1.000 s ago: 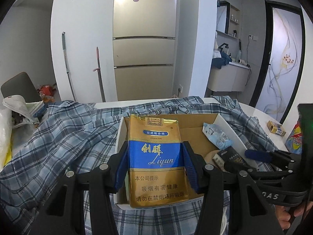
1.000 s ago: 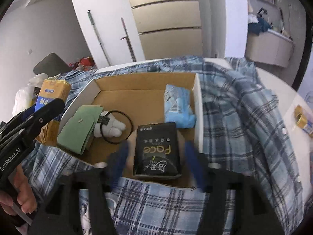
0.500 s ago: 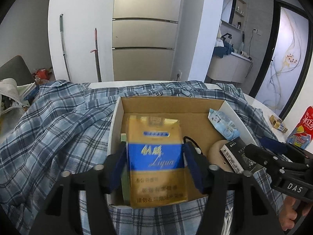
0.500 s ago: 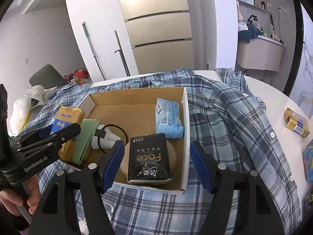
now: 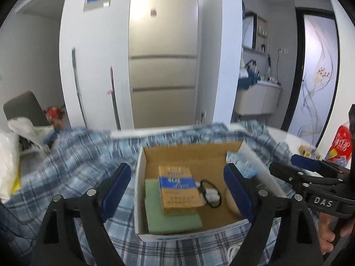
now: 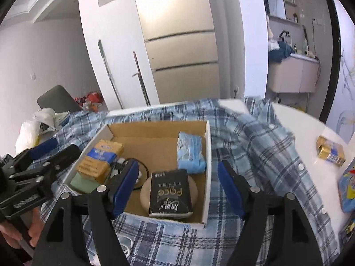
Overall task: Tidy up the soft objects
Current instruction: 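Open both grippers to release the packs in the box and withdraw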
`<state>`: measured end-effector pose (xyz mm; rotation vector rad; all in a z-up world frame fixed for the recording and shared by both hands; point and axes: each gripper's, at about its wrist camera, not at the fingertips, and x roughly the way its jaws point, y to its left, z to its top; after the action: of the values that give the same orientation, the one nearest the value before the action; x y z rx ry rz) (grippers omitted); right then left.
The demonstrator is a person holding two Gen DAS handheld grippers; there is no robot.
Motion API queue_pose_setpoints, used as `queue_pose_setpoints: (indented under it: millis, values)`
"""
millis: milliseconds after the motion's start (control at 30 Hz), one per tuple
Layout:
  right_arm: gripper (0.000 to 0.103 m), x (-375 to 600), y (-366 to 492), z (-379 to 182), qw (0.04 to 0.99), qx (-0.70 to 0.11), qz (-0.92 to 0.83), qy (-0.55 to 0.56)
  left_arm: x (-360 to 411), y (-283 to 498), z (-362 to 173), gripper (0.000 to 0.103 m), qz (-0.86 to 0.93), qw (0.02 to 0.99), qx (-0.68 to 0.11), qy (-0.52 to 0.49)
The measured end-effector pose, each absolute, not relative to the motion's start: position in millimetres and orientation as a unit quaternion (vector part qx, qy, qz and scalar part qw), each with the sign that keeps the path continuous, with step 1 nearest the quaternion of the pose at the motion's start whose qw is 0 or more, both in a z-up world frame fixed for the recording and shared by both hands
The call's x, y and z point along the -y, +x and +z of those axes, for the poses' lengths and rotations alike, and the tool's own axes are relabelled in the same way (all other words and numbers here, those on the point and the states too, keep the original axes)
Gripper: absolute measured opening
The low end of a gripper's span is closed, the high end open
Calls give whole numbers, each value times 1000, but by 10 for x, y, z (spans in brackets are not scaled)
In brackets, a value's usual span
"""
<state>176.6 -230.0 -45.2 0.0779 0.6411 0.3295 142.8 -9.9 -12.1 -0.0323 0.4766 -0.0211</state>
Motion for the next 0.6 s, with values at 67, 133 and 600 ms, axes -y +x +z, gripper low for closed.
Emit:
queue_pose_setpoints:
  millis: [67, 133, 600]
  values:
    - [73, 2329, 1718, -354, 939, -300, 161, 42, 116, 1336, 12, 90, -5, 977, -213, -13]
    - [73, 2339, 1645, -244, 945, -283, 159, 34, 149, 1271, 145, 90, 2, 980, -197, -9]
    - [102, 2605, 702, 266, 974, -150, 168, 32, 307, 251, 448, 103, -21, 995, -94, 6]
